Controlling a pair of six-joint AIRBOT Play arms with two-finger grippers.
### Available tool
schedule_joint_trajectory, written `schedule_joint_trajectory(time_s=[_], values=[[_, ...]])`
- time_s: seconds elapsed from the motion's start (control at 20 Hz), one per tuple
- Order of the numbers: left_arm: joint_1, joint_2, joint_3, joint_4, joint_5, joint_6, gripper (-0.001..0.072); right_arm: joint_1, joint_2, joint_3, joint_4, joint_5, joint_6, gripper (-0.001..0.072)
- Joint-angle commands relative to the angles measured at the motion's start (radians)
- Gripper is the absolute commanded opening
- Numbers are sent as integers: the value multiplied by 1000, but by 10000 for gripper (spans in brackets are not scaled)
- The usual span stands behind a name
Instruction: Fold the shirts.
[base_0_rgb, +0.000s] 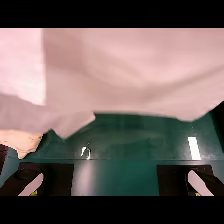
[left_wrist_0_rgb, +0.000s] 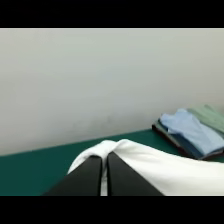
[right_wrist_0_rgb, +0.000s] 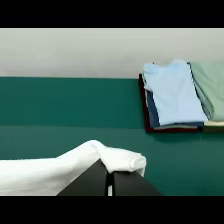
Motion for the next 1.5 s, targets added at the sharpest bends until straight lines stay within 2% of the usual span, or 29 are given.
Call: schedule_joint_trajectory(time_s=[0.0,0.15,0.35,0.6,0.75,0.85,1.0,1.1,1.2,1.45], values=[[0,-70,-141,33,-123,-21,24,1,-80,-99,-25,87,20,11],[0,-227,-277,37,-204,-2,24,1,-190,-286,-26,117,20,11],[0,-478,-386,14,-158,-2,25,5,-380,-422,-26,101,16,11],[0,-736,-383,6,72,5,24,63,-653,-418,-25,-57,-16,10],[5,-787,-380,8,203,6,24,84,-796,-284,-23,-141,-16,11],[27,-789,-380,-3,243,6,25,89,-853,-206,-24,-159,-18,12],[81,-789,-381,-29,137,18,25,89,-878,-166,-25,-101,-60,11],[92,-790,-392,-32,29,98,25,89,-855,-235,-26,-78,-69,11],[84,-790,-436,-53,-25,182,25,94,-810,-356,-26,-115,-69,11],[82,-790,-608,-116,28,189,25,135,-730,-608,-24,-231,-68,13]])
